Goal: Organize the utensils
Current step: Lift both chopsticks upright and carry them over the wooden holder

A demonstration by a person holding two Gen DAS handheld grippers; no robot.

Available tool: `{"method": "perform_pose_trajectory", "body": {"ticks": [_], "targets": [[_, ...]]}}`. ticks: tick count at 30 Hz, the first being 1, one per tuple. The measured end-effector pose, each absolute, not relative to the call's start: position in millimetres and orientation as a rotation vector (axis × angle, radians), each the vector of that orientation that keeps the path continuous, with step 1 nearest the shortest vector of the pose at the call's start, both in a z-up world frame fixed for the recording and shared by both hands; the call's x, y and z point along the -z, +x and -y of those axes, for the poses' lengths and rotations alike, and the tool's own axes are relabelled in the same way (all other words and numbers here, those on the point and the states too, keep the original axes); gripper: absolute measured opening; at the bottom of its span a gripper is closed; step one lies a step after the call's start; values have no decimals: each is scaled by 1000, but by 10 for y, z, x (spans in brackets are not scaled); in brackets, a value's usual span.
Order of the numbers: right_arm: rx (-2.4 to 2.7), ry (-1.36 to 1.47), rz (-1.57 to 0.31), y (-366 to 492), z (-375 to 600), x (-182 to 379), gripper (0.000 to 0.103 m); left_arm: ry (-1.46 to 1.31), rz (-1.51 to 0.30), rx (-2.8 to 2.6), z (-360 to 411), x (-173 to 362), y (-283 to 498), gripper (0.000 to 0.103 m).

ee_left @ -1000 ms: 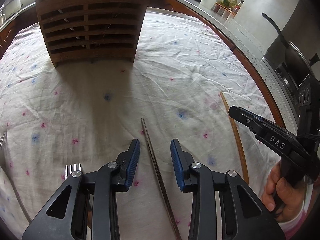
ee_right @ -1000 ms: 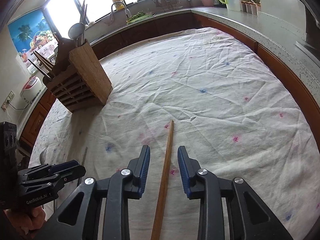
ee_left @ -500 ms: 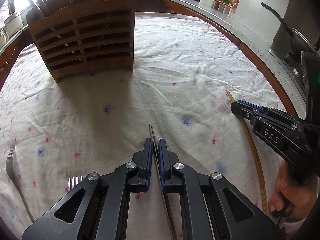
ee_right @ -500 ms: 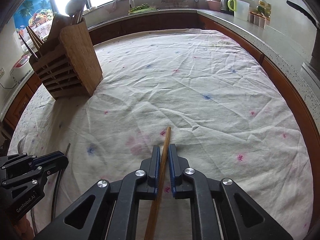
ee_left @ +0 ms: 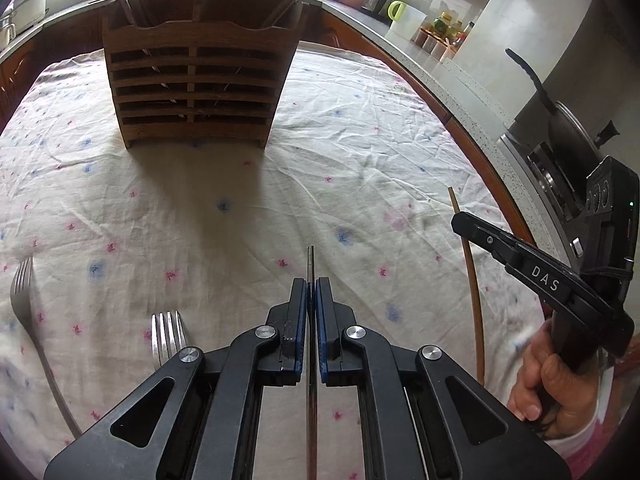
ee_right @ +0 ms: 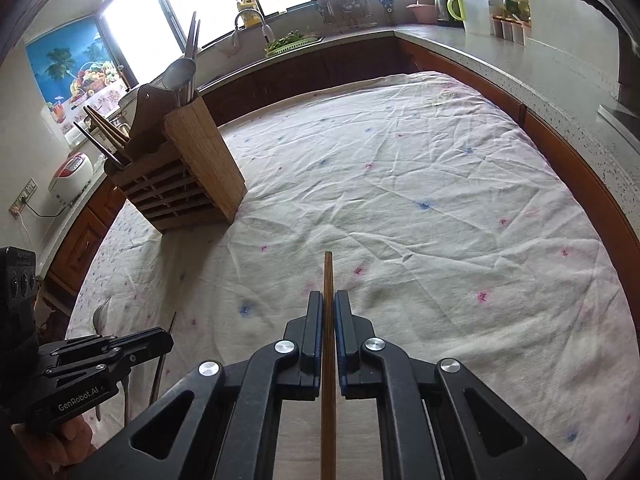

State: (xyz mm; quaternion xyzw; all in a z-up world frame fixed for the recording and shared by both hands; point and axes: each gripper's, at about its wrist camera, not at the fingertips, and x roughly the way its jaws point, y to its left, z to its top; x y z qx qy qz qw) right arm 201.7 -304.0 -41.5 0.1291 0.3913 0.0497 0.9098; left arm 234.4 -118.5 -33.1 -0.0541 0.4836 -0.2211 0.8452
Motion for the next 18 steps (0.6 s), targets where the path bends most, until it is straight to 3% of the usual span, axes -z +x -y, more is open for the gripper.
{"method": "perform_pose_trajectory", "body": {"ticks": [18], "targets": [[-151,244,-649,1357,2869,-252,6,-256,-844,563,519,-427,1716,4]]}}
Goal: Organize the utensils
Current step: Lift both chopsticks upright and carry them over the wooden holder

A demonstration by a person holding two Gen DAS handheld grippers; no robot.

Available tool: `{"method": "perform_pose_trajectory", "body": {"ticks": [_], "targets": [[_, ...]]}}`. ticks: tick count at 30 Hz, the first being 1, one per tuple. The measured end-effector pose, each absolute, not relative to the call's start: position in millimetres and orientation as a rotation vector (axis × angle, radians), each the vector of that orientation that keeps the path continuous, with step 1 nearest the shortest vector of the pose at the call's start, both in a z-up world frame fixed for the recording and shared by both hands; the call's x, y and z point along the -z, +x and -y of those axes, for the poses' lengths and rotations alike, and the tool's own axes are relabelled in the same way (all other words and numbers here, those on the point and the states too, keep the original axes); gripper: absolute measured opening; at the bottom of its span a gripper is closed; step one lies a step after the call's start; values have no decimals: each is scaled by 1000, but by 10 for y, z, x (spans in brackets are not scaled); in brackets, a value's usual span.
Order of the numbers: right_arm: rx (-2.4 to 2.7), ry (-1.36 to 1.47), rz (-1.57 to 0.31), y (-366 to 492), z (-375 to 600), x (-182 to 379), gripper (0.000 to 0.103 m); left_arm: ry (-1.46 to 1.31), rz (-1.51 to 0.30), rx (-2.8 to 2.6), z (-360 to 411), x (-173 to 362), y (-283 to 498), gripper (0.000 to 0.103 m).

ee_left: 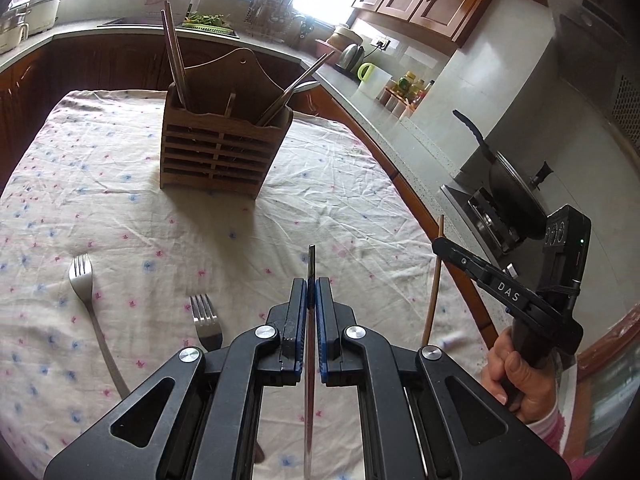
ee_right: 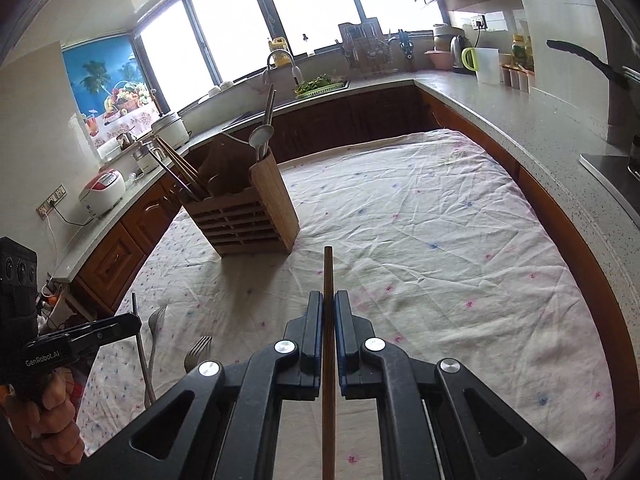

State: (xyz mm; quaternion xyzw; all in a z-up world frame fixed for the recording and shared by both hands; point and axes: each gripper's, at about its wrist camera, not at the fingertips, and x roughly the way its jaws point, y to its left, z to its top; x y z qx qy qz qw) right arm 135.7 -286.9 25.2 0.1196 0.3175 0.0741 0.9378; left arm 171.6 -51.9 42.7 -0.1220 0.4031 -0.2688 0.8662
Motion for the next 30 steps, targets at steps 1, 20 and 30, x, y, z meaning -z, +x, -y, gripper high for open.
{"method": "perform_pose_trajectory", "body": {"ticks": [1,20,30], "targets": [[-153,241,-640,1336,2851,-288,6,-262,-838,566,488,-452,1688,4],[-200,184,-540,1193,2609,-675,6,-313,-688,565,92,-840,1454,4],[-211,175,-509,1296,2537,-805,6,-321,-622,522,-83,-1032,1587,4]]}}
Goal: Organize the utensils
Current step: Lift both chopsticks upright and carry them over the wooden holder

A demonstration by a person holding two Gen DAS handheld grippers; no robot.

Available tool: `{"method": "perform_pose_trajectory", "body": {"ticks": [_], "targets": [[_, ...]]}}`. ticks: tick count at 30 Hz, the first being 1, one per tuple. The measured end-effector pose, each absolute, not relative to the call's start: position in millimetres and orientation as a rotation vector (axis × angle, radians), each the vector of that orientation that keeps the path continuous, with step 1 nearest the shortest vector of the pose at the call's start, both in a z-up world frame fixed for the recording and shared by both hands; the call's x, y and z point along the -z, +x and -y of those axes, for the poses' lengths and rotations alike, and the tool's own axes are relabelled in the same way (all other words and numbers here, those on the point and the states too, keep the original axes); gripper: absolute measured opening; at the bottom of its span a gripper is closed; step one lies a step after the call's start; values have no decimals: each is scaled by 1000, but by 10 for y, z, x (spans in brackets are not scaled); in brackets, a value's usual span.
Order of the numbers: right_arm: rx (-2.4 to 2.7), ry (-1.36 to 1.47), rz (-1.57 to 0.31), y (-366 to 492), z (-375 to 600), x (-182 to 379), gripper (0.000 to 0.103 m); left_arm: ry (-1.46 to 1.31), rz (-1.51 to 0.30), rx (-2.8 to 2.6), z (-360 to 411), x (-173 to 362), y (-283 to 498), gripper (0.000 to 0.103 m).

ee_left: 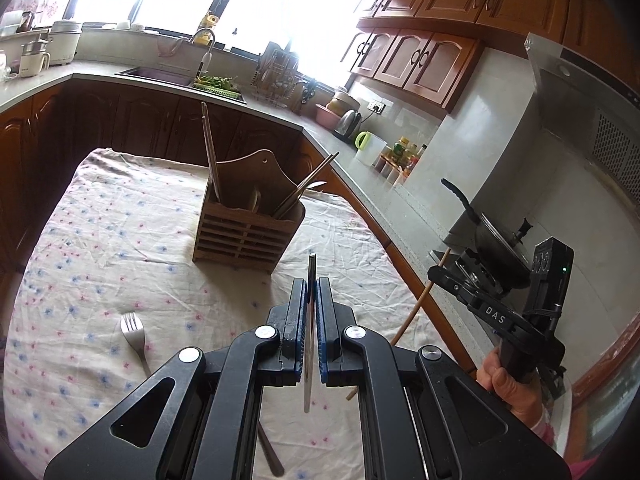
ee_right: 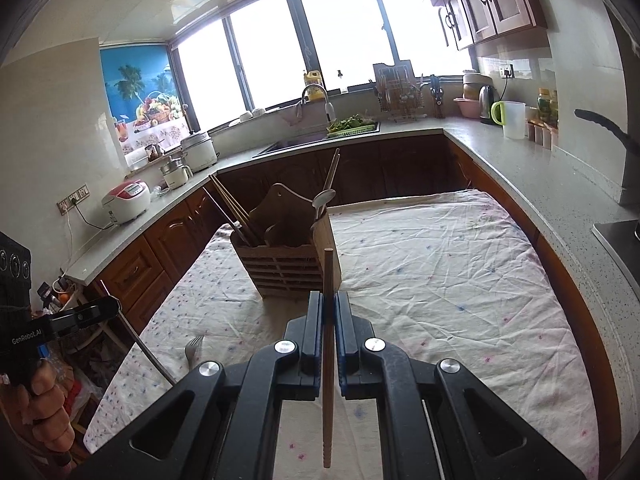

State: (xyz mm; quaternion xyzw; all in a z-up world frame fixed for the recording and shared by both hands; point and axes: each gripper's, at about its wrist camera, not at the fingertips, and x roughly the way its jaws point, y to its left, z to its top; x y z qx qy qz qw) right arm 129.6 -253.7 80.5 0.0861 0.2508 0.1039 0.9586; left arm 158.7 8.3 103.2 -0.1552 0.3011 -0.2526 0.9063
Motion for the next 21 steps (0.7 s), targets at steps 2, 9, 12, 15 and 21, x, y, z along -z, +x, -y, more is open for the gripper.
{"method": "perform_pose_trajectory", "body": {"ticks": [2,9,12,15,21], "targets": [[-213,175,-502,1335,2531,-838,6,-322,-603,511,-122,-1090,1621,4],[-228,175,-468,1516,2473,-988,6,-335,-532,468,-265,-1310,1810,4],[-235,175,-447,1616,2435,-1067,6,-336,-500,448,-320,-1423,1912,4],[-241,180,-425,1739,2405,-1151,6,-339,-464,431,-383,-1550,2025,4],[-247,207,-376,2068,2388,-1377,6,-328,-392,384,-450,-1793,2290,4]]}}
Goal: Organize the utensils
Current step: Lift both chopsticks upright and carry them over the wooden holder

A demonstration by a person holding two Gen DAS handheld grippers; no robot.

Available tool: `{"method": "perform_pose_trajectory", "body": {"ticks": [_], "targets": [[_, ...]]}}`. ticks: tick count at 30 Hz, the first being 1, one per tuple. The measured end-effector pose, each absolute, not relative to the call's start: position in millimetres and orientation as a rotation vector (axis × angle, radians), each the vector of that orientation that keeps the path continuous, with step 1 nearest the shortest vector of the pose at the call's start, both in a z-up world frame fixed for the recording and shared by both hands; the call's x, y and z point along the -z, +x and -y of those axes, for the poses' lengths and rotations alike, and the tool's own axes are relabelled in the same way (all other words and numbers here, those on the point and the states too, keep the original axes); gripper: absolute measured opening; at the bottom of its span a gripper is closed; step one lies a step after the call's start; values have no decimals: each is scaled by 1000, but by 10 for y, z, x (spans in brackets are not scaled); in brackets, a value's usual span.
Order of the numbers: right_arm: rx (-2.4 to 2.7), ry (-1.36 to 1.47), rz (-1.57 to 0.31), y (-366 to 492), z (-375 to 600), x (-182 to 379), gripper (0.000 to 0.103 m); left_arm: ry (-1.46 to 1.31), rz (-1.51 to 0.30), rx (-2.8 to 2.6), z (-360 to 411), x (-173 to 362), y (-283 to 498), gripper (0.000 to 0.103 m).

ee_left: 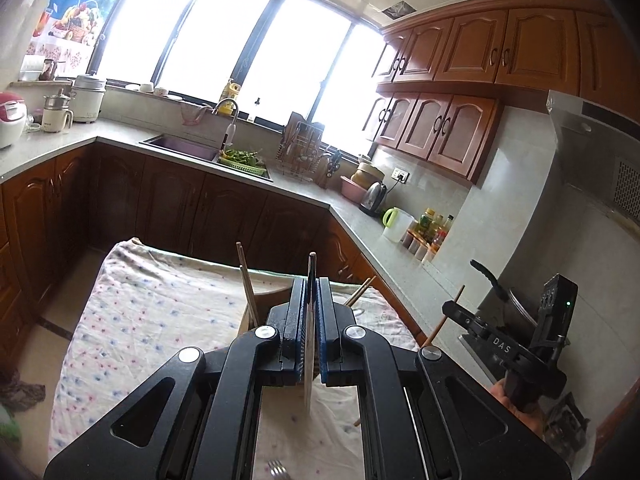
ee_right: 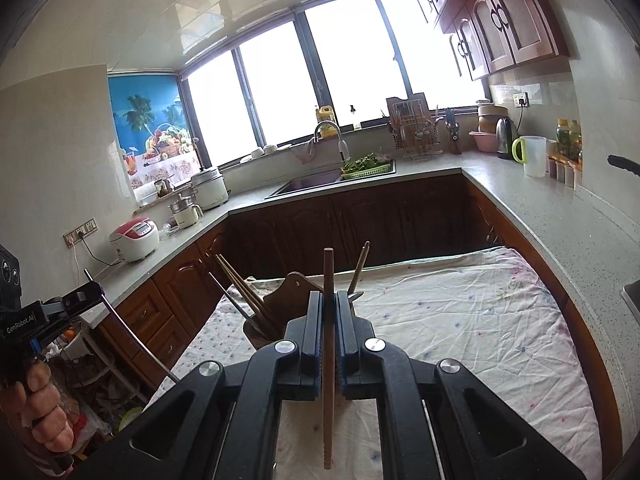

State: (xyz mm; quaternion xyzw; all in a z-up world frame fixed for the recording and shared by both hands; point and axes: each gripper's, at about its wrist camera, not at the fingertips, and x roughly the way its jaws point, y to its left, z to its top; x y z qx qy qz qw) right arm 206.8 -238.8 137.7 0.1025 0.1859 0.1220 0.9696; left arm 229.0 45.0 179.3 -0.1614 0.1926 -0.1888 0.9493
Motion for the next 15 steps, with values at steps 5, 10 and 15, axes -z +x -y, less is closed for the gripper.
{"method": "perform_pose_trajectory", "body": {"ticks": [5,10,15], "targets": [[-250,231,-336,2353,2361,-1555,6,-331,-348,354,-506,-1960,2554,4],[-256,239,-288,2613,2297,-1730,6,-320,-310,316,-522,-2071,2838,4],[-248,230,-242,2854,2214,-1818,6,-320,-309,288,-495,-1996,3159,4]]}}
